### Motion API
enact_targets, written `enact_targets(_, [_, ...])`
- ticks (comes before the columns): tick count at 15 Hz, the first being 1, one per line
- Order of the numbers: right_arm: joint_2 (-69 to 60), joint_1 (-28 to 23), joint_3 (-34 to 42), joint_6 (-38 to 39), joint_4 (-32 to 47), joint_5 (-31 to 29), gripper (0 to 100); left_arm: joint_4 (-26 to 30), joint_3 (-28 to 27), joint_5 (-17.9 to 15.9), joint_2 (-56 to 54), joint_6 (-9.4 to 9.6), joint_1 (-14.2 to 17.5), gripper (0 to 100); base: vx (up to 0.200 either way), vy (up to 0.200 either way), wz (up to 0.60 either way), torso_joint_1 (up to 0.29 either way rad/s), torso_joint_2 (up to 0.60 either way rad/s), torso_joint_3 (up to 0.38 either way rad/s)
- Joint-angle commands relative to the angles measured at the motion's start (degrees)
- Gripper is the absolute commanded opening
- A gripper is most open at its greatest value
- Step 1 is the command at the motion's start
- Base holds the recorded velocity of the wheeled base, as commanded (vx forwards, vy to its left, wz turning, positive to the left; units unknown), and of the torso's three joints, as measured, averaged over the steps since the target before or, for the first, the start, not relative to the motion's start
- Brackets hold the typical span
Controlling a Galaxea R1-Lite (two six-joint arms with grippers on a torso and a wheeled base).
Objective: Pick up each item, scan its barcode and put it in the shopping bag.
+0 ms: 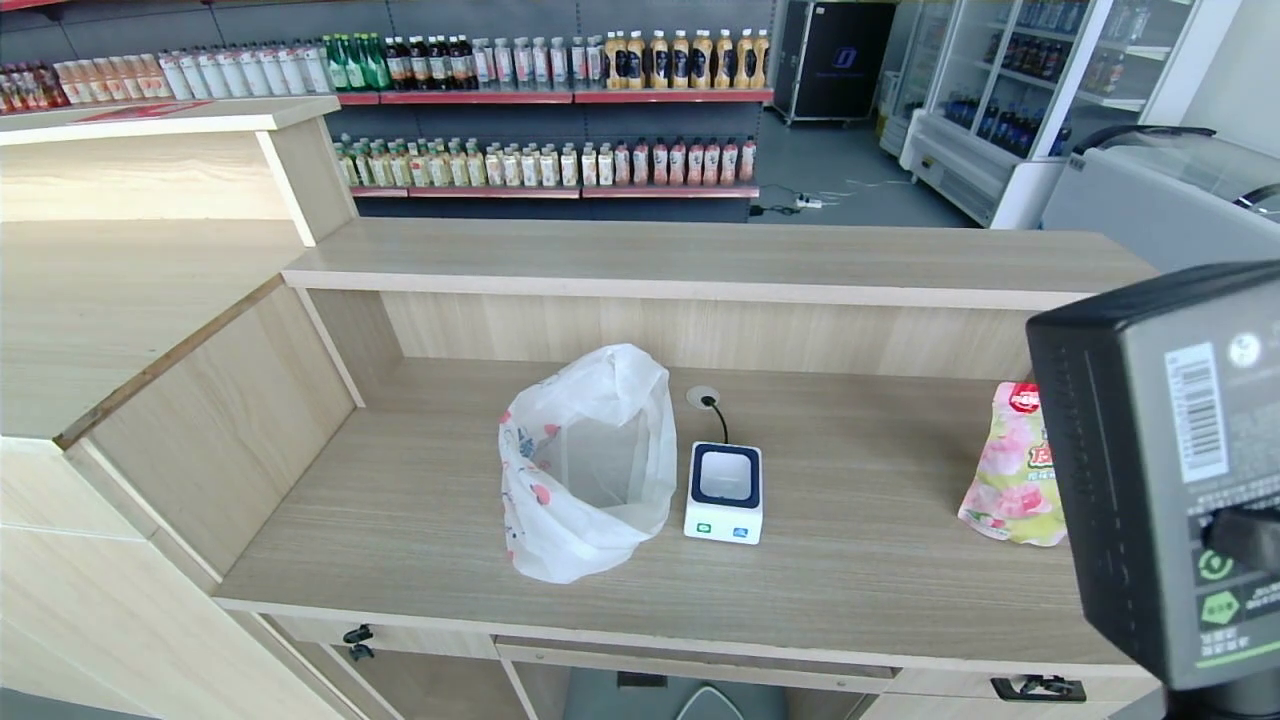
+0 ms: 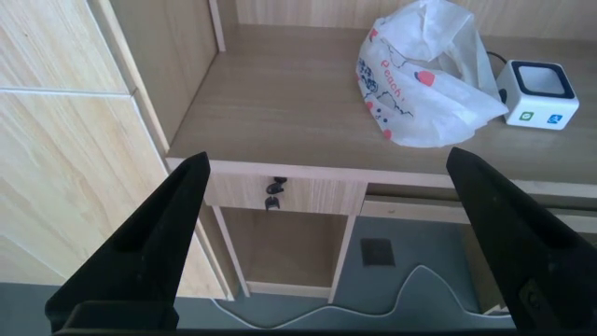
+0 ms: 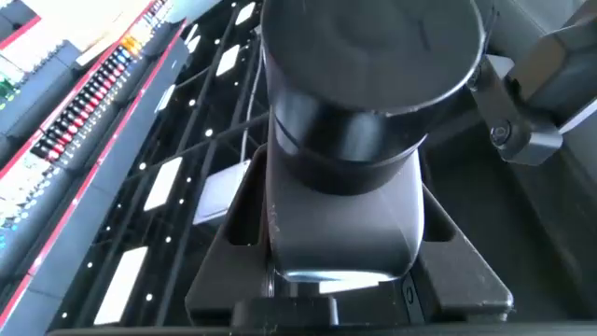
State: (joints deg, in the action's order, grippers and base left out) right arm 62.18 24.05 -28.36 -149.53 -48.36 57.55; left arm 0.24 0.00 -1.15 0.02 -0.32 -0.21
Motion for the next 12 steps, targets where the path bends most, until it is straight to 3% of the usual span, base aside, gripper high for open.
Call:
enact_targets(1, [-1.98,0.29,-0.03,-0.15,1.34,0.02,0,0.02,0.00,0.00,0.06,-0.03,0.03,100,0.000,0.000,0.00,0.000,0.00,0.000])
enact_targets(3, [-3.47,0.38,-0.03,-0.15,3.01,-0.07,0,0.02,0.00,0.00,0.06,-0.03,0.03,100,0.000,0.000,0.00,0.000,0.00,0.000])
enact_targets(9, [-13.40,-1.64,-1.62,0.12,18.83,-0.33,0,0.02,0.00,0.00,0.06,-0.03,0.03,100,0.000,0.000,0.00,0.000,0.00,0.000])
enact_targets(12, [-13.58,-0.76,-1.70,-0.06,19.71,-0.25,0,0.02,0.00,0.00,0.06,-0.03,0.03,100,0.000,0.000,0.00,0.000,0.00,0.000])
